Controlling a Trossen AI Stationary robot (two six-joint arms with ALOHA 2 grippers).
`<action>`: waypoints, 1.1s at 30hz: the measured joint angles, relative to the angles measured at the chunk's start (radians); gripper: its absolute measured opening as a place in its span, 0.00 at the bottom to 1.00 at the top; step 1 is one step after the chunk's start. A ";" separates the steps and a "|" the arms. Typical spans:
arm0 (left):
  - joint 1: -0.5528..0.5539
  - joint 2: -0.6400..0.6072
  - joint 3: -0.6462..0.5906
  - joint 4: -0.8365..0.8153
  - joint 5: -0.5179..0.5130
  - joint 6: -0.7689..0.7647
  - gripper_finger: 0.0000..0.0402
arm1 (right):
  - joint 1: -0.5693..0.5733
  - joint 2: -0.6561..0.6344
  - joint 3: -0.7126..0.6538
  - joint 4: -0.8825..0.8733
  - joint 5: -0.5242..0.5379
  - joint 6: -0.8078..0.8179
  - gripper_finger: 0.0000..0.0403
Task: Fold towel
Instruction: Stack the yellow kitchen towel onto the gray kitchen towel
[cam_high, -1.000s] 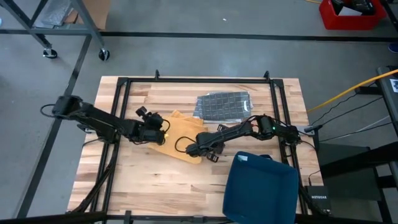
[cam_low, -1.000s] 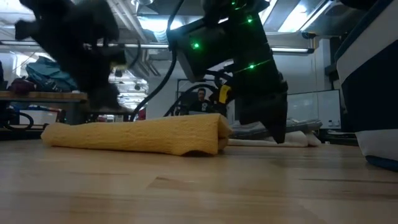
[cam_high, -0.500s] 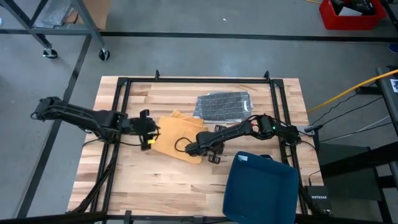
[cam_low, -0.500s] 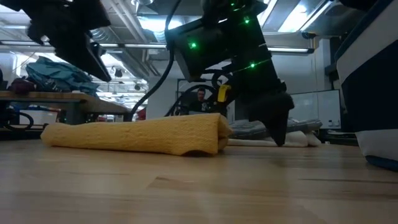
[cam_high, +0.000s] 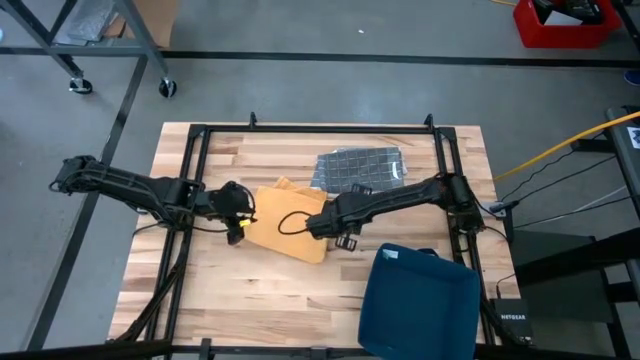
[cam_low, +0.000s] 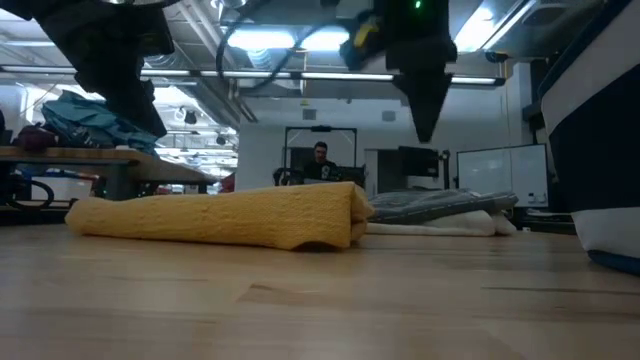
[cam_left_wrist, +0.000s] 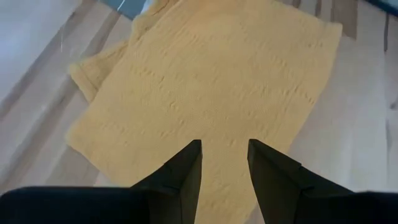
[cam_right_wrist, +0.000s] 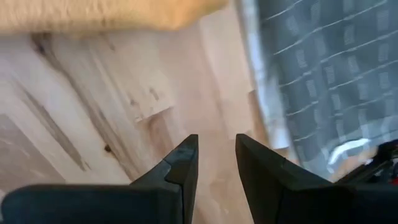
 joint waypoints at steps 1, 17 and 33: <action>-0.003 0.000 0.000 0.000 0.000 -0.024 0.31 | 0.000 -0.014 0.000 0.001 0.013 -0.001 0.27; -0.078 0.000 -0.001 0.024 0.001 -0.342 0.31 | -0.175 -0.106 0.000 0.271 -0.170 -0.489 0.27; -0.088 0.001 -0.001 0.024 -0.102 -0.577 0.31 | -0.516 -0.118 -0.001 0.366 -0.354 -0.482 0.27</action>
